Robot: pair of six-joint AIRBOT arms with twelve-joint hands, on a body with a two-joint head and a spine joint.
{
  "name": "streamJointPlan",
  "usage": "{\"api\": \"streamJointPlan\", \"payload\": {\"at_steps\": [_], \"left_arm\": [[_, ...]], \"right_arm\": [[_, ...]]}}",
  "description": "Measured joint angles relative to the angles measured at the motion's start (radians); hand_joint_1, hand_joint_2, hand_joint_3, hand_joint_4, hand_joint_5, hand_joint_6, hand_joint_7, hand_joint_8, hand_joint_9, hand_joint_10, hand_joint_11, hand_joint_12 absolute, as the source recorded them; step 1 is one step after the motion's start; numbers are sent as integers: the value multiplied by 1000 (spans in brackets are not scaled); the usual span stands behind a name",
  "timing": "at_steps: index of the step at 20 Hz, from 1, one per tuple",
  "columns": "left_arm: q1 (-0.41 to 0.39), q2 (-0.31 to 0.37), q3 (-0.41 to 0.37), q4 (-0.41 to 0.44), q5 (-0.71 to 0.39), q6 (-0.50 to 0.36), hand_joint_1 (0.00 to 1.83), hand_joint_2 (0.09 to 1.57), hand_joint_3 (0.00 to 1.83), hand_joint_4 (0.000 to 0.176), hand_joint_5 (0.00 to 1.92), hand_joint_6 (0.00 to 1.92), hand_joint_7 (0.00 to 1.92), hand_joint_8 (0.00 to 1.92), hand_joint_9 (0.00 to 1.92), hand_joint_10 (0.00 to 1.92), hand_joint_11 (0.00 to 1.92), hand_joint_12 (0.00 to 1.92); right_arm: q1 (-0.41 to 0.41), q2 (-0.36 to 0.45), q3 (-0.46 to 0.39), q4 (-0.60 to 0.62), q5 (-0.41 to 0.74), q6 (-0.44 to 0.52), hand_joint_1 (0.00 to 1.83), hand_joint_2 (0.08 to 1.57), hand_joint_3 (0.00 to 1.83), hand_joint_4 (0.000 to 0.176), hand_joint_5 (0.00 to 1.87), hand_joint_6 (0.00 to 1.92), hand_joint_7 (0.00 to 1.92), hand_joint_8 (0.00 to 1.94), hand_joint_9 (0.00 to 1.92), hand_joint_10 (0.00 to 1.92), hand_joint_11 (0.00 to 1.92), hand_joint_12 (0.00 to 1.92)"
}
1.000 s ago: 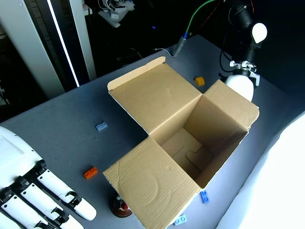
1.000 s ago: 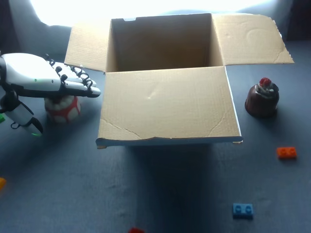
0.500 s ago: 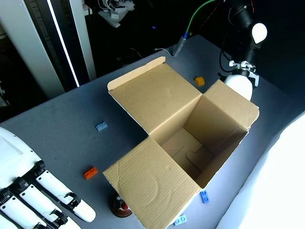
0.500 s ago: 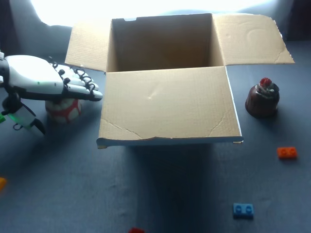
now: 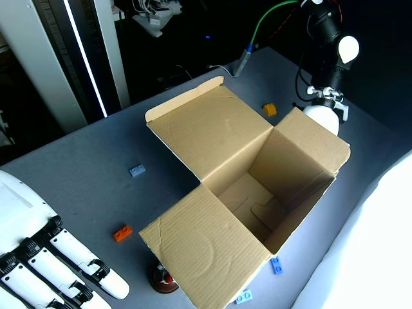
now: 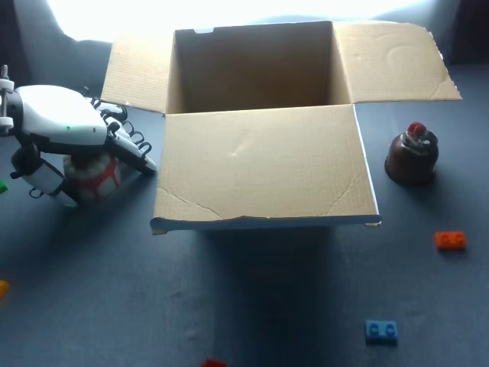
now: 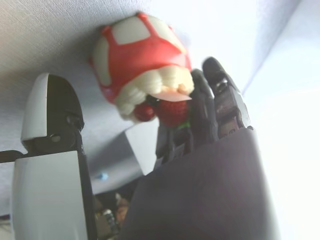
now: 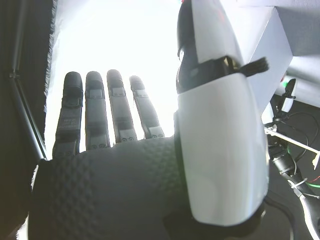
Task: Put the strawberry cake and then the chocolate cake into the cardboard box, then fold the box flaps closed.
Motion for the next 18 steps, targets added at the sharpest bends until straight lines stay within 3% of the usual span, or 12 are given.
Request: {"api": "streamJointPlan", "payload": {"at_steps": [1,2,4,5,6,11,12,13,17,18], "left_arm": [[0,0,0,-4,-1,0,1254,1037,0,3,606,46,257,864,159,1509,161,1749],[0,-1,0,-8,-4,-1,1270,1079,3,0,488,580,177,1325,241,1636,287,1800],[1,-1,-3,-12,-4,-1,1337,1094,4,0,384,1112,240,1510,366,1677,418,1820],[3,-1,-5,-15,-4,-1,1337,1094,4,0,384,1112,240,1510,366,1677,418,1820],[7,1,-7,-15,-7,-4,1311,1227,19,0,400,1273,563,1548,425,1744,464,1866],[30,22,-35,6,-6,0,1305,1267,3,0,358,1447,649,1541,426,1743,450,1887],[32,28,-43,8,-6,0,1421,1268,5,0,394,1367,573,1575,592,1677,456,1877],[34,30,-43,8,-6,-1,1444,1269,3,0,394,1332,561,1575,622,1673,437,1900],[35,51,-45,11,-11,-9,1450,1270,0,0,406,1286,553,1581,638,1655,453,1876],[35,60,-45,12,-11,-10,1451,1270,0,0,393,1356,555,1587,634,1653,443,1870]], "right_arm": [[0,0,0,1,0,0,1021,1018,5,5,54,2,113,3,127,4,0,283],[0,0,0,2,0,0,1067,1004,0,9,45,0,96,0,117,0,0,229],[0,0,0,1,-2,0,1078,997,0,2,54,3,101,2,124,3,0,248],[0,0,0,1,-2,0,1078,997,0,2,54,3,101,2,124,3,0,248],[0,0,0,2,-3,0,1052,1004,0,2,53,2,109,4,129,4,0,258],[0,0,0,1,-3,0,1022,1027,5,0,38,0,101,1,106,2,0,143],[0,0,0,1,-3,-1,1040,1019,1,0,51,5,111,6,114,7,0,134],[0,0,0,2,-3,-2,1044,1014,0,0,63,7,118,5,123,8,0,176],[0,0,0,2,-3,-2,1021,1019,1,0,62,4,124,1,129,5,0,207],[0,0,0,2,-3,-3,1014,1022,2,0,69,7,120,0,126,3,0,207]]}}
